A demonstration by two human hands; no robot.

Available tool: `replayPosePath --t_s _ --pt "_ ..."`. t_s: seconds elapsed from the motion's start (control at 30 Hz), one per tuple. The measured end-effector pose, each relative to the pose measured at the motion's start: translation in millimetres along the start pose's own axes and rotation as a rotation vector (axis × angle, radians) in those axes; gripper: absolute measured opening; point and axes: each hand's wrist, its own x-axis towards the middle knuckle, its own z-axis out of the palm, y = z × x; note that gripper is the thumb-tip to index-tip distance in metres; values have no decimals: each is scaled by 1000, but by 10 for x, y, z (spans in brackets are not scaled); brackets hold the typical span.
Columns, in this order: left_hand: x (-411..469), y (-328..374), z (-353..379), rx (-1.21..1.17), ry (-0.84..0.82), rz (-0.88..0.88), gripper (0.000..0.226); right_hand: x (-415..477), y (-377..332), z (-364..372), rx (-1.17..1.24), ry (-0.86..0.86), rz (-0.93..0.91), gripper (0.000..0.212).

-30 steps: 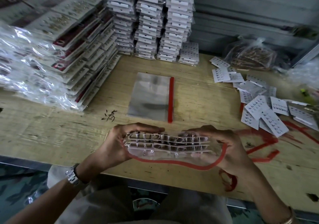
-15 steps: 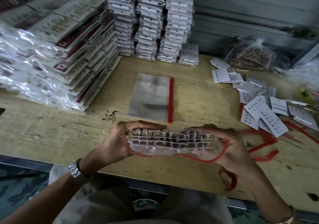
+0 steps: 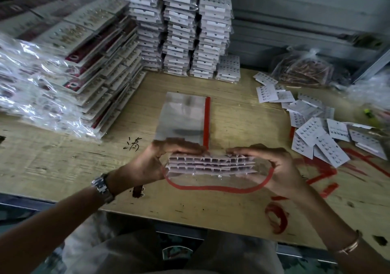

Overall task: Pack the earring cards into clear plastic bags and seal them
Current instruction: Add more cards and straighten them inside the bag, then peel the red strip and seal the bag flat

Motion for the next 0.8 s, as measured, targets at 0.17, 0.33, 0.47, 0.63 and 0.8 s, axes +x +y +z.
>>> replayPosePath --t_s 0.17,0.33,0.47,0.63,0.8 --pt "245 -360 -232 400 -15 59 50 262 246 -78 -307 39 -242 53" --pt "368 -531 -359 724 37 236 62 478 397 -57 -663 37 -510 42" --pt "377 -579 -336 815 -31 303 57 479 538 -67 -822 -47 -533 26" --pt "386 -612 -339 771 -270 173 30 387 682 -30 -884 -169 -579 21" --pt "402 -516 -438 811 -397 325 43 335 676 -37 -855 -253 -563 27"
